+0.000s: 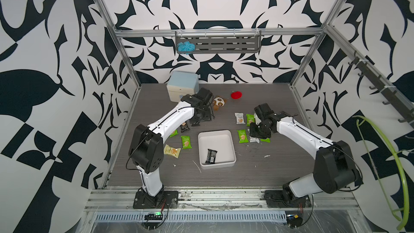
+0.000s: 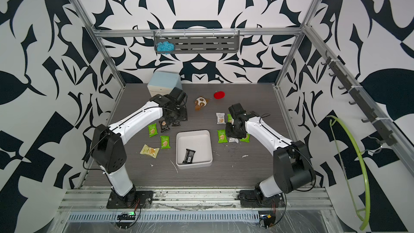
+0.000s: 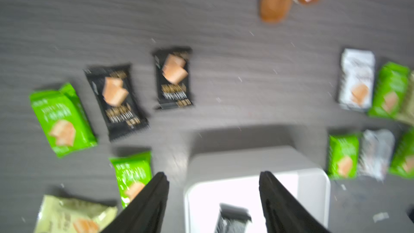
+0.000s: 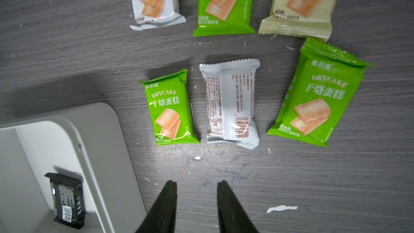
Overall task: Take the cookies out of the storage box
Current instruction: Pick up the cookie from the storage box.
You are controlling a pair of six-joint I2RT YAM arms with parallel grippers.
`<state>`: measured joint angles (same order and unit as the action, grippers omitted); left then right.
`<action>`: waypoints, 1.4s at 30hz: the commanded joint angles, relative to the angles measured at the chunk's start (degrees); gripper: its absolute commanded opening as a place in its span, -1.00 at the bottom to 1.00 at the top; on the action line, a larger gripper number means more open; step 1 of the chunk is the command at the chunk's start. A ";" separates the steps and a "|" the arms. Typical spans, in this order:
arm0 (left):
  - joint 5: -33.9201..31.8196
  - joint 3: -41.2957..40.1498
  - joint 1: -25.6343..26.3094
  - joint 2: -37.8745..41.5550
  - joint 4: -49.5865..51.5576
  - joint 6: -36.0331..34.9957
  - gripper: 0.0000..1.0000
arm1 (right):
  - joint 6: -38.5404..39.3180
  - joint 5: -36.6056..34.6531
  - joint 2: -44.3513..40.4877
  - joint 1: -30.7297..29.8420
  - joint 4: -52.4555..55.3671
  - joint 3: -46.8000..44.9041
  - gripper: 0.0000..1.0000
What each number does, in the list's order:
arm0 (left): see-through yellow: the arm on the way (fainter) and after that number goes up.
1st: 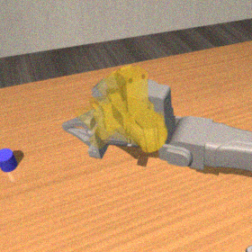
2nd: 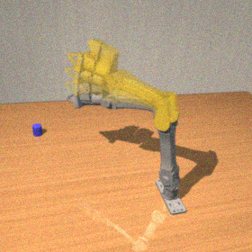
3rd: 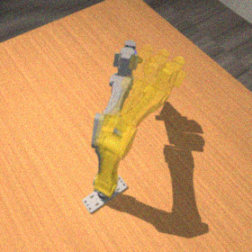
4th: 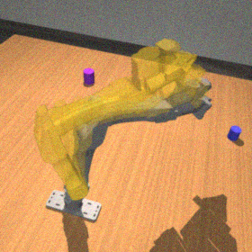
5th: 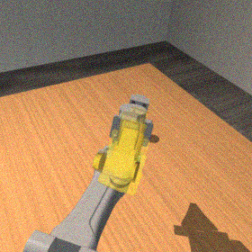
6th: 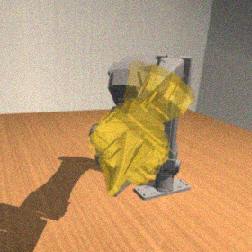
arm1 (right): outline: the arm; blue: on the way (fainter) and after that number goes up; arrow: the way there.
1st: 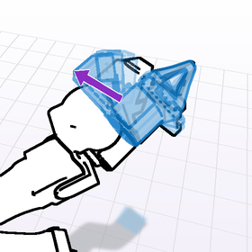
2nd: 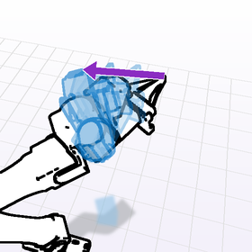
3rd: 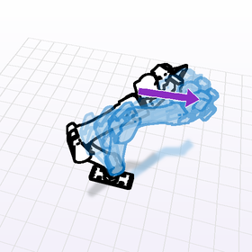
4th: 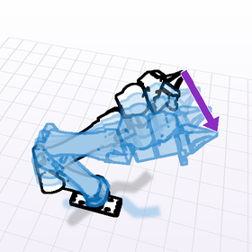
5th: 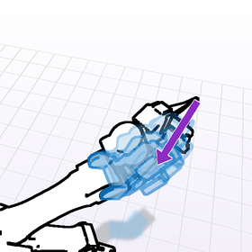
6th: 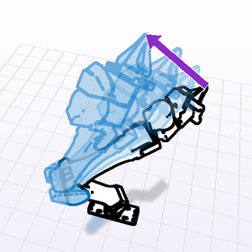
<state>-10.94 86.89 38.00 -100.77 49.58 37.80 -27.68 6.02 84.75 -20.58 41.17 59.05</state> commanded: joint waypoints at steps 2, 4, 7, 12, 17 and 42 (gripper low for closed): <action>-4.27 -6.37 8.07 3.11 -0.73 7.74 0.44 | 1.48 2.26 -3.37 0.28 0.35 -0.86 -0.27; -5.46 -8.26 11.86 3.64 -1.63 10.32 0.46 | 1.79 2.67 -4.51 0.28 0.73 -1.20 -0.27; -5.48 -9.53 16.28 2.90 -2.14 13.71 0.47 | 2.56 2.77 -6.31 0.28 1.28 -1.64 -0.27; -4.86 -9.20 21.11 -0.12 -1.51 15.61 0.50 | 3.31 3.27 -8.05 0.28 1.71 -2.94 -0.26; -2.05 -10.71 21.81 -1.75 -1.23 15.24 0.57 | 3.21 3.51 -8.98 0.28 1.54 -3.76 -0.25; 1.87 -14.12 19.62 -8.61 0.01 7.87 0.59 | 4.91 1.43 -6.27 0.29 2.33 -2.03 -0.24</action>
<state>-10.20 74.41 58.39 -108.51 49.63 46.87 -23.75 8.49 78.70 -20.58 42.65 55.11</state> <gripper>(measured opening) 0.794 0.380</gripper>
